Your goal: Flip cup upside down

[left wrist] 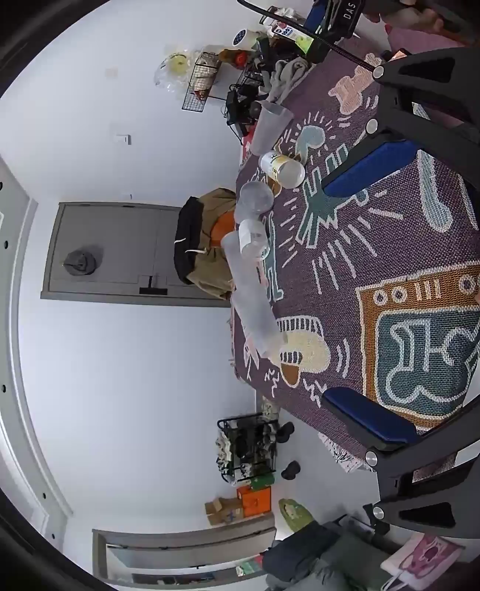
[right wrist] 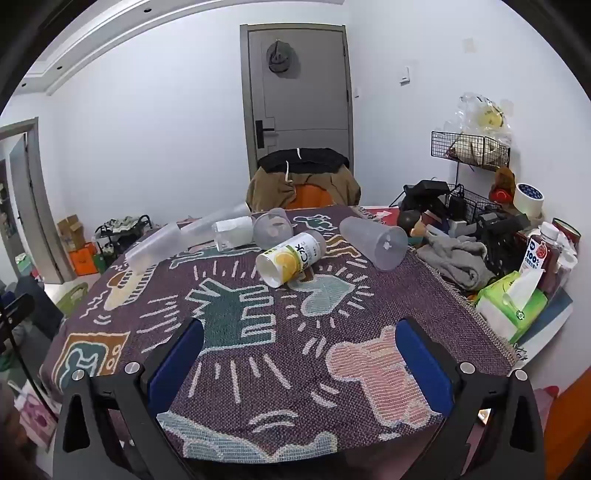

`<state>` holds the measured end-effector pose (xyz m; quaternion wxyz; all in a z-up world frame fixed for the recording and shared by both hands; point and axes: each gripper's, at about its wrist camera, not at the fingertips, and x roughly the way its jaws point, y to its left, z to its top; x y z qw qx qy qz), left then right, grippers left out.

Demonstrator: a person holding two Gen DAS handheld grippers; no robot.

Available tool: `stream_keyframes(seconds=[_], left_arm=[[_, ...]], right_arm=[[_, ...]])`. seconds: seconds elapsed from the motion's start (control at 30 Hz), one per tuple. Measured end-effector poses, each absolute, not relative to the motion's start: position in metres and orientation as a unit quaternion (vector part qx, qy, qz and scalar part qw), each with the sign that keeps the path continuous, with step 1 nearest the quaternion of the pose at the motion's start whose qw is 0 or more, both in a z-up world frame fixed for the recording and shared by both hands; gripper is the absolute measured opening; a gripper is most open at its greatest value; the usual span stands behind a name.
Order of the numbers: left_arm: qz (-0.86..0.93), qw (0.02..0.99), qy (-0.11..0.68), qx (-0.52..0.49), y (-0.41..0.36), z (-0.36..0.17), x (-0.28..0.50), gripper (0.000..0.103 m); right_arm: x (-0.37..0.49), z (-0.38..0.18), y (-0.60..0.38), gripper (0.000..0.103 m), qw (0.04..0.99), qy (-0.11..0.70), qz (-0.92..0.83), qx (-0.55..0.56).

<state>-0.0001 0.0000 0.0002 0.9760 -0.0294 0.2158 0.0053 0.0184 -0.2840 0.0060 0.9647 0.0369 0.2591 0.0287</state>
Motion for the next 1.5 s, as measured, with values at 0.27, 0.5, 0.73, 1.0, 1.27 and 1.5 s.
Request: stream_keyframes(seconds=[0.27,0.5,0.73,1.0,1.27,1.5], left_arm=[[0.008,0.977,0.210,-0.028,-0.0024,0.0019,-0.0024,0.103],[0.001,0.979,0.203,-0.022,-0.0022,0.0017,-0.0043,0.103],[-0.002,0.979,0.203,-0.022,-0.0031,0.0018,-0.0049,0.103],[-0.001,0.979,0.203,-0.024,-0.0038,0.0033,-0.0030,0.103],[-0.001,0.979,0.203,-0.023,-0.0012,0.0043,-0.0024,0.103],[-0.001,0.979,0.202,-0.023,-0.0011,0.0049,-0.0027,0.103]], right_arm=[[0.0186,0.0064,-0.2845,0.103,0.965,0.260,0.028,0.035],[0.0184,0.0065,-0.2852,0.103,0.965,0.258,0.027,0.034],[0.0201,0.0093,-0.2912,0.103,0.965,0.258,0.027,0.035],[0.0192,0.0081,-0.2872,0.103,0.965,0.258,0.026,0.035],[0.0188,0.0079,-0.2872,0.103,0.965,0.257,0.025,0.035],[0.0202,0.0073,-0.2880,0.103,0.965,0.258,0.025,0.035]])
